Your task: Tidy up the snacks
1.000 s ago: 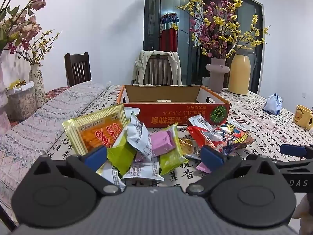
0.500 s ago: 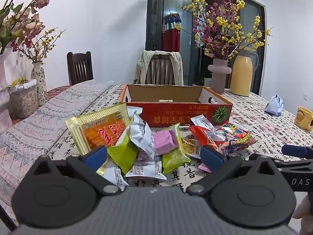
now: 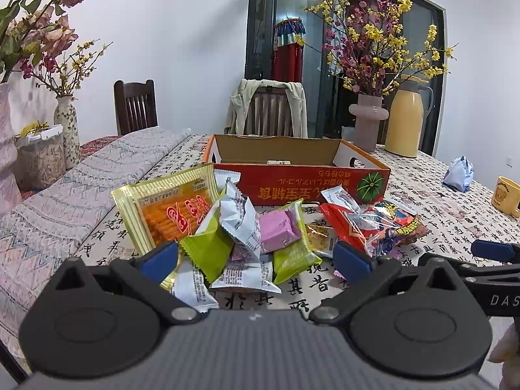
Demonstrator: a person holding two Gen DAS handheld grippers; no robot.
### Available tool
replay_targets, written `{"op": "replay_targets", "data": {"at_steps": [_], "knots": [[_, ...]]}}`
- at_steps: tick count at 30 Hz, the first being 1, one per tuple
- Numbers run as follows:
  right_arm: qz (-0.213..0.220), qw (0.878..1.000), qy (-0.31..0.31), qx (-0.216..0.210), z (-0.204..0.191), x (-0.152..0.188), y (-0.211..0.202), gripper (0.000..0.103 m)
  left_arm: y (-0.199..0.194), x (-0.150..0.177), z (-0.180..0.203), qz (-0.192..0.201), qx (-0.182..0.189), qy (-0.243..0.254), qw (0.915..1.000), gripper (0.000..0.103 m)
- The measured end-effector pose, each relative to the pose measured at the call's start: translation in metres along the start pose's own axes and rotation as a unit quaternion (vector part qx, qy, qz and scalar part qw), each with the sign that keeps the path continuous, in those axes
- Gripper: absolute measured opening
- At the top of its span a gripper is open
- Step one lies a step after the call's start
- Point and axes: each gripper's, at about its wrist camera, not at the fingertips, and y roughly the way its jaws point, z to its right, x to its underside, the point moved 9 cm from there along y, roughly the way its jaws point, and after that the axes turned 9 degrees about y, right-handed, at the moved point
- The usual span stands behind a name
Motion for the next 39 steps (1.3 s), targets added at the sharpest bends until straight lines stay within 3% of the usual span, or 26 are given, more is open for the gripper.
{"op": "replay_targets", "data": {"at_steps": [39], "knots": [[-0.004,1.0,0.002,-0.001,0.0004,0.0025,0.0032,0.103,0.0015,0.0043,-0.0002,-0.004,-0.001,-0.006,1.0,0.103]]}}
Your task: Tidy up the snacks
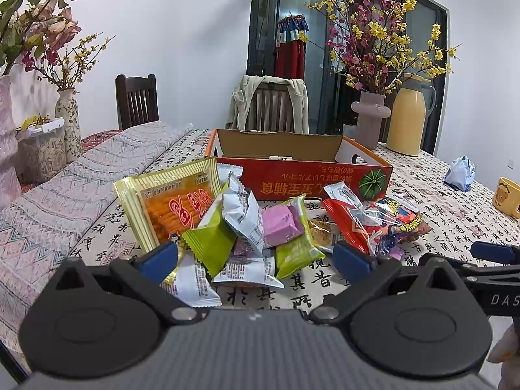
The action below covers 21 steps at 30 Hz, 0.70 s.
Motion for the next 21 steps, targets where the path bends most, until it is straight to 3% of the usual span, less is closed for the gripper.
{"op": "replay_targets", "data": {"at_steps": [21], "knots": [[-0.007,1.0,0.003,0.004,0.004,0.005,0.004,0.103,0.001,-0.008,-0.01,0.001,-0.001,0.002,1.0,0.103]]}}
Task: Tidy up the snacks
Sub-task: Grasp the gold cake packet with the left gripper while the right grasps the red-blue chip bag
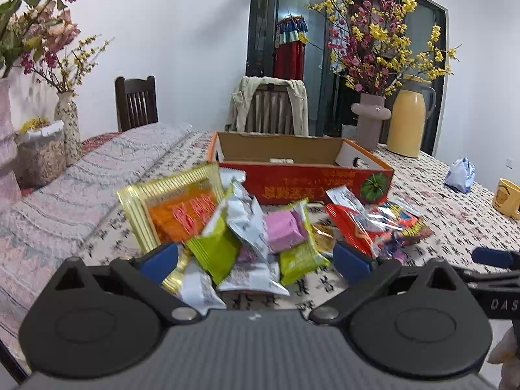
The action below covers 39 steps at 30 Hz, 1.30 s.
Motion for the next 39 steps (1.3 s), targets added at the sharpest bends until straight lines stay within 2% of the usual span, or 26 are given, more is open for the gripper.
{"op": "replay_targets", "data": {"at_steps": [8,12,15,19,22,27,31,33,36,38,39], "knots": [[-0.014,1.0,0.01,0.011,0.009,0.0,0.007,0.103,0.011,-0.034,-0.046,0.01,-0.057,0.015,0.9982,0.103],[-0.019,1.0,0.013,0.015,0.012,0.001,0.013,0.103,0.034,-0.045,-0.068,-0.018,-0.078,0.029,0.9964,0.103],[-0.023,0.999,0.014,0.018,0.015,0.001,0.016,0.103,0.055,-0.044,-0.079,-0.059,-0.067,0.03,0.9956,0.1],[-0.026,0.999,0.02,0.025,0.022,-0.001,0.023,0.103,0.082,-0.038,-0.086,-0.108,-0.044,0.021,0.993,0.089],[-0.029,0.999,0.028,0.03,0.028,-0.002,0.028,0.103,0.095,-0.032,-0.087,-0.131,-0.022,0.012,0.9911,0.082],[-0.032,0.998,0.033,0.034,0.033,-0.003,0.036,0.103,0.112,-0.02,-0.082,-0.166,0.002,0.012,0.986,0.078],[-0.033,0.998,0.035,0.035,0.035,-0.005,0.043,0.103,0.116,-0.018,-0.083,-0.172,0.01,0.008,0.9849,0.069],[-0.036,0.998,0.036,0.035,0.035,-0.005,0.046,0.103,0.117,-0.018,-0.082,-0.178,0.023,0.008,0.9837,0.06],[-0.039,0.998,0.037,0.034,0.035,-0.004,0.051,0.103,0.116,-0.019,-0.077,-0.178,0.045,0.006,0.983,0.04],[-0.041,0.998,0.038,0.034,0.035,-0.004,0.053,0.103,0.115,-0.02,-0.074,-0.175,0.052,0.005,0.9832,0.02],[-0.041,0.998,0.038,0.034,0.035,-0.004,0.054,0.103,0.113,-0.021,-0.073,-0.172,0.053,0.004,0.9837,0.02]]}}
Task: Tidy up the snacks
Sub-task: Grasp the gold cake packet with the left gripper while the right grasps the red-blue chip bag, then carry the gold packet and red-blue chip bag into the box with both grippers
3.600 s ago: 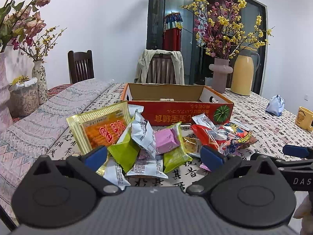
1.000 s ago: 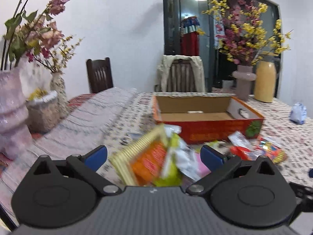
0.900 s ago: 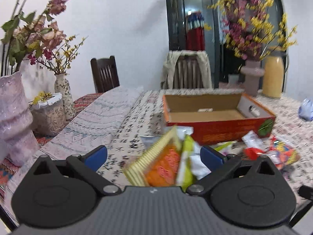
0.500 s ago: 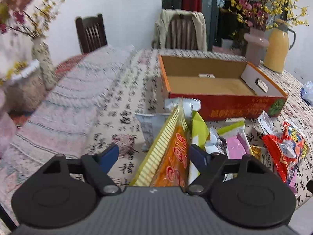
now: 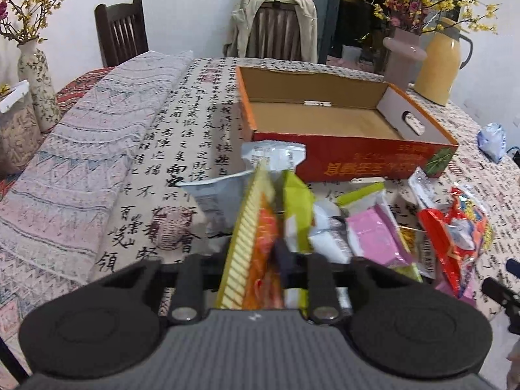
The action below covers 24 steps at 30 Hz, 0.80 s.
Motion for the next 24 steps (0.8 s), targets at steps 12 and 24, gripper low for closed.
{"op": "replay_targets", "data": {"at_steps": [12,24], "knots": [[0.005,1.0,0.007,-0.007,-0.004,-0.006,0.0,0.103,-0.035,-0.014,-0.003,0.09,-0.036,-0.017,0.9951,0.019],[-0.039,0.996,0.085,0.001,-0.027,-0.037,0.034,0.103,-0.061,-0.027,0.008,0.163,-0.063,-0.038,0.9839,0.018]]}}
